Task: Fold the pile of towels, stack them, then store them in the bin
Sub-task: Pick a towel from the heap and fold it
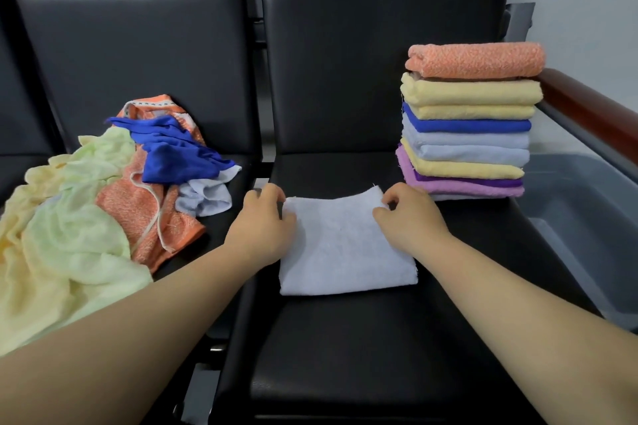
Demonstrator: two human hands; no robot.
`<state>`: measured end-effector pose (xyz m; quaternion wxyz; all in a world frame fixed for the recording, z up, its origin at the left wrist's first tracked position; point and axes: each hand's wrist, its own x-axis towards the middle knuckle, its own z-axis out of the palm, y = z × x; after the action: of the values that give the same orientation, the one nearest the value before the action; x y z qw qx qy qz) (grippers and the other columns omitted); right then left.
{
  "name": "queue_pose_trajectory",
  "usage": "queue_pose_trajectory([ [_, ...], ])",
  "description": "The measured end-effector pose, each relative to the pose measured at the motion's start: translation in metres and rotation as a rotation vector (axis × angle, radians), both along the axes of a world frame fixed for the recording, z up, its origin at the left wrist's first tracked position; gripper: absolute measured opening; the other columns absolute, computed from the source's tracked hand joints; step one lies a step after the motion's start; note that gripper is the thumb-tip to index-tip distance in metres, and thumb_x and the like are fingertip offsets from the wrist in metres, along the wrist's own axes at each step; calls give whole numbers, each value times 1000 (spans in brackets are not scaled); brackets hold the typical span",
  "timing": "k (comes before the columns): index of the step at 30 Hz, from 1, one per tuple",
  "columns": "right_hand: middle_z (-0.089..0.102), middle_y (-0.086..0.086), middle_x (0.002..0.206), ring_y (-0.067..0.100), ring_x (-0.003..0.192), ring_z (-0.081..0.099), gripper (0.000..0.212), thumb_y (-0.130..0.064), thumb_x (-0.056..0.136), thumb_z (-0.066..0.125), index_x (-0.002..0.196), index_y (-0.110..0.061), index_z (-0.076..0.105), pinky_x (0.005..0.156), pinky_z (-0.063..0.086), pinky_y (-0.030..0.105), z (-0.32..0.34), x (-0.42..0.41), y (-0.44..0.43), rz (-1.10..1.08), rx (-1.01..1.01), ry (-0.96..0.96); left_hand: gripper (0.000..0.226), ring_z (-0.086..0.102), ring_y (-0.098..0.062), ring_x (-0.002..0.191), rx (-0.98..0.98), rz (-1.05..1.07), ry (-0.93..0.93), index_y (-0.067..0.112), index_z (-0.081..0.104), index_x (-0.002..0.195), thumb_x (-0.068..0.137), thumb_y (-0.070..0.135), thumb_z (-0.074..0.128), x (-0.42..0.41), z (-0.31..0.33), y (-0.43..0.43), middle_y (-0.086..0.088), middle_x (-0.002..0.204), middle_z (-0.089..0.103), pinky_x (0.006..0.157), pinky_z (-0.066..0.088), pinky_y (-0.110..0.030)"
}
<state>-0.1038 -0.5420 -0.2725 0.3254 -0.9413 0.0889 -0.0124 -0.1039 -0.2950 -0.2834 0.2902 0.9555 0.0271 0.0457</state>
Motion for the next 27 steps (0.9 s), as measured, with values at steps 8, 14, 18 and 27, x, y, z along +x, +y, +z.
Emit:
queue_pose_trajectory([
  [8,50,-2,115,11,80,53,48,-29,97,58,143,-27,43,59,43,29,3,-37,0,135,-119,255,37,62,-21,104,213,-249,258,28,51,136,100,36,47,-29,10,-15,-1,120,65,90,52,-36],
  [14,53,6,136,21,97,53,50,-22,101,55,149,-25,41,69,44,32,10,-56,-65,3,-161,255,54,57,-22,119,231,-398,280,27,42,149,98,43,50,-39,9,-79,-2,136,56,100,48,-38],
  [18,49,11,139,29,102,56,52,-11,98,51,148,-23,44,69,45,33,4,-63,-126,-142,-171,207,51,56,-24,119,245,-497,272,24,45,147,100,45,49,-36,14,-147,-4,136,56,100,47,-39],
  [27,40,10,145,35,132,43,44,-19,100,47,144,-21,51,108,44,45,-5,-73,-169,-257,-212,110,61,55,-24,126,242,-526,261,24,35,156,100,45,49,-27,12,-203,-3,144,53,103,46,-36],
])
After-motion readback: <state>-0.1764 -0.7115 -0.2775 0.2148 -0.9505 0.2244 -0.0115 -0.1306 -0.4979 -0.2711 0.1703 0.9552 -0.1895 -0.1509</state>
